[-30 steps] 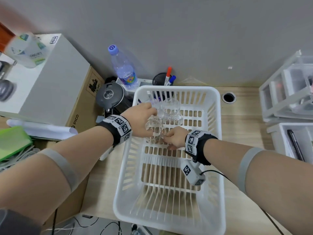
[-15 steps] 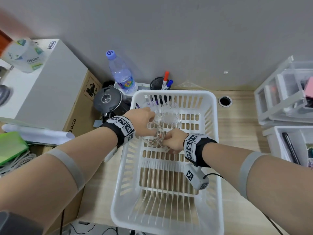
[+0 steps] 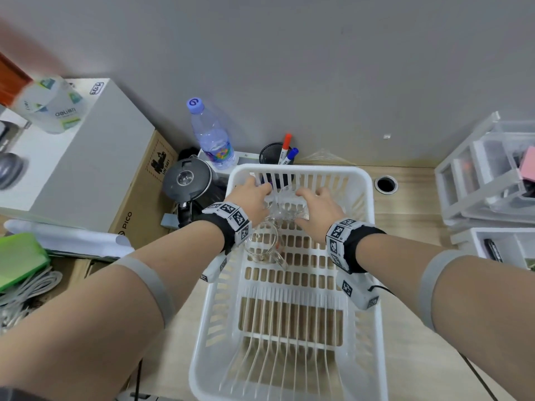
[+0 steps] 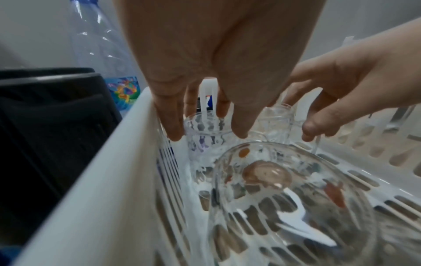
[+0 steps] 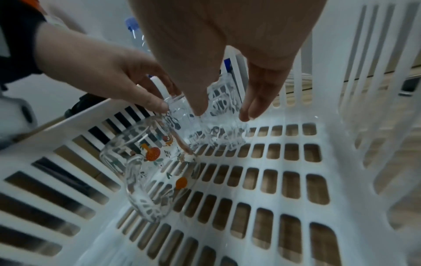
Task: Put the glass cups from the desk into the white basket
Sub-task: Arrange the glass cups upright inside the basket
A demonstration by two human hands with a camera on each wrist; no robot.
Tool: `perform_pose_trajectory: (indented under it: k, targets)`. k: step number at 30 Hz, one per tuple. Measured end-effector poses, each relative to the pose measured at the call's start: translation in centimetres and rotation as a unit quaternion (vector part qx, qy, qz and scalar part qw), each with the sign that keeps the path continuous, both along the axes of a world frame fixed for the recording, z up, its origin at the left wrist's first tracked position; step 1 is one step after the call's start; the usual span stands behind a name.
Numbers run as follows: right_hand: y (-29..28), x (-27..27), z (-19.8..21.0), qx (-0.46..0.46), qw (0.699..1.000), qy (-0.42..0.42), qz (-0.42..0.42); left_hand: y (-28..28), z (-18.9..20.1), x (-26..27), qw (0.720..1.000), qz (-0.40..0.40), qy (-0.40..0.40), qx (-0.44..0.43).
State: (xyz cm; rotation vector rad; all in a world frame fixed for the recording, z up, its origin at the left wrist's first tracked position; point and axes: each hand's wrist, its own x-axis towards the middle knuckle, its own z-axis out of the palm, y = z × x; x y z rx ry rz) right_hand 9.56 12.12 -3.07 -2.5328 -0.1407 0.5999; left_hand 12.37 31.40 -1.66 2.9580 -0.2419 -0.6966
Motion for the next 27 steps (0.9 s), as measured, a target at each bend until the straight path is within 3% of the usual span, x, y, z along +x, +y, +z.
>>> perform_pose_trajectory:
  k: [7,14,22,27]
  targets:
    - [1.1,-0.2,-0.1,0.019,0.998,-0.011,-0.061,0.1,0.9,0.1,0.998,-0.057,-0.004,0.003]
    - [2.9,0.1,-0.8,0.071,0.989,-0.018,-0.126,0.4,1.0,0.3,0.998,-0.058,-0.036,0.019]
    - [3.0,-0.2,-1.5,0.098,0.987,-0.026,-0.124,0.6,1.0,0.1,0.995,-0.057,-0.063,0.052]
    - [2.2,-0.2,-0.3,0.043,0.993,-0.053,-0.101,0.9,1.6,-0.1,0.995,-0.043,-0.089,0.021]
